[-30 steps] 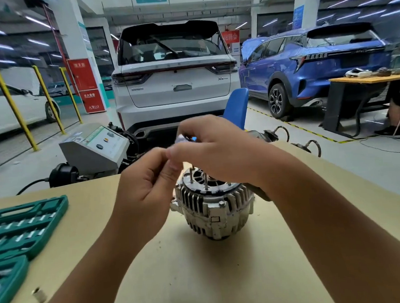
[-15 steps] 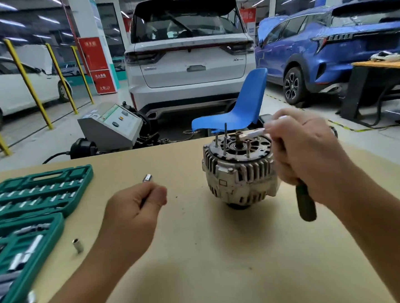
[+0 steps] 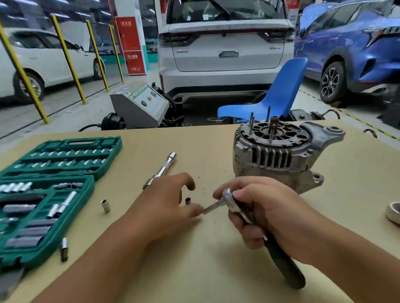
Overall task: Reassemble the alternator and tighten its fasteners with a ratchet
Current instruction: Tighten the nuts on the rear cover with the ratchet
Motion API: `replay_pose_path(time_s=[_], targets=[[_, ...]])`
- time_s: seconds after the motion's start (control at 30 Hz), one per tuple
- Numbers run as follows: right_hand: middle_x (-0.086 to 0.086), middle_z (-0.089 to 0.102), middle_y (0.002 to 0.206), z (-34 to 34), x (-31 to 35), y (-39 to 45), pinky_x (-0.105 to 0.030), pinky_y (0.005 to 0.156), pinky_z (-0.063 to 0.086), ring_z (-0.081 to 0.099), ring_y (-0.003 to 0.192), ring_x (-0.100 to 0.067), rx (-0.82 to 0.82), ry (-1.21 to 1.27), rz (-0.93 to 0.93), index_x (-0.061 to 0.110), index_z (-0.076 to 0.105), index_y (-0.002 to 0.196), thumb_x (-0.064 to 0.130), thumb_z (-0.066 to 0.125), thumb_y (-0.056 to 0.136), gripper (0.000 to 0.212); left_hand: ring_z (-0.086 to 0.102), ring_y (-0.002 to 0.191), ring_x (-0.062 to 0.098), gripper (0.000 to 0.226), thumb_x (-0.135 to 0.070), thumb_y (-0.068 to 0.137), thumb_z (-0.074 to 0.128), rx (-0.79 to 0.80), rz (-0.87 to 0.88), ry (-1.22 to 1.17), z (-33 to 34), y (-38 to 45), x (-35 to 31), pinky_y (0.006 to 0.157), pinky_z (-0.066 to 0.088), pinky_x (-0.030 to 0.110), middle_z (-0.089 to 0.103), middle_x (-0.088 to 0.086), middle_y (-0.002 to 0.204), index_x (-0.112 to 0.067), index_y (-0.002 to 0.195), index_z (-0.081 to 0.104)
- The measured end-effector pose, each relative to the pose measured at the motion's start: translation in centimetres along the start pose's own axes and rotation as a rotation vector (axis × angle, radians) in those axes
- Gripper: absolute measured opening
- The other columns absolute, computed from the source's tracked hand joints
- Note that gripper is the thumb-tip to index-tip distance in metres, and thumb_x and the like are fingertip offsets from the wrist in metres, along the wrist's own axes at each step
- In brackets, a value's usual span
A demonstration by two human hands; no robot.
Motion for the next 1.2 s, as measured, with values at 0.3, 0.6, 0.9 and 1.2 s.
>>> replay_pose_path(time_s=[0.3,0.6,0.9,1.2], targets=[[-0.017,0.053,0.069,0.4,0.3,-0.2,-0.024,0.049,0.027,0.033,0.044,-0.015,0.009,0.095,-0.069,0.021,0.061,0.102,0.014,0.057,0.09,0.015,0.056,0.067,-0.003,0.012,-0.021,0.083,0.074,-0.156,0.445,-0.32,-1.5,-2.1,-4.7,0.065,0.037,0.007,0.06,-0.023,0.073,-0.01,0.089,0.078],[-0.017,0.057,0.076,2.0,0.1,0.0,-0.031,0.05,0.044,0.044,0.05,-0.018,-0.041,0.258,-0.149,0.017,0.063,0.11,0.015,0.062,0.097,0.013,0.058,0.068,0.006,0.007,-0.022,0.091,0.077,-0.314,-0.121,-0.063,-5.0,-0.3,3.9,0.058,0.04,0.019,0.065,-0.01,0.074,-0.016,0.094,0.078],[-0.009,0.067,0.113,2.0,-2.0,1.2,-0.035,0.095,0.058,0.071,0.102,-0.013,-0.313,-0.332,-0.065,0.038,0.064,0.12,-0.008,0.072,0.081,0.061,0.054,0.085,0.011,0.012,-0.043,0.09,0.07,-0.065,-0.276,0.116,-1.2,0.2,4.1,0.065,0.04,0.028,0.058,-0.003,0.099,-0.04,0.089,0.058],[0.0,0.067,0.129,2.6,1.5,-1.5,-0.025,0.096,0.055,0.065,0.117,-0.007,-0.322,-0.615,-0.553,0.014,0.067,0.13,0.005,0.075,0.085,0.046,0.061,0.073,0.006,0.013,-0.047,0.091,0.07,-0.336,-0.19,-0.129,-3.4,-0.7,3.5,0.063,0.046,0.027,0.066,-0.013,0.078,-0.035,0.087,0.072]])
Point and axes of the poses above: each hand's wrist, its own y-axis towards the middle knuckle, its own z-axis out of the palm, x = y × z, the point moved 5 cm from there along y, towards the middle knuckle
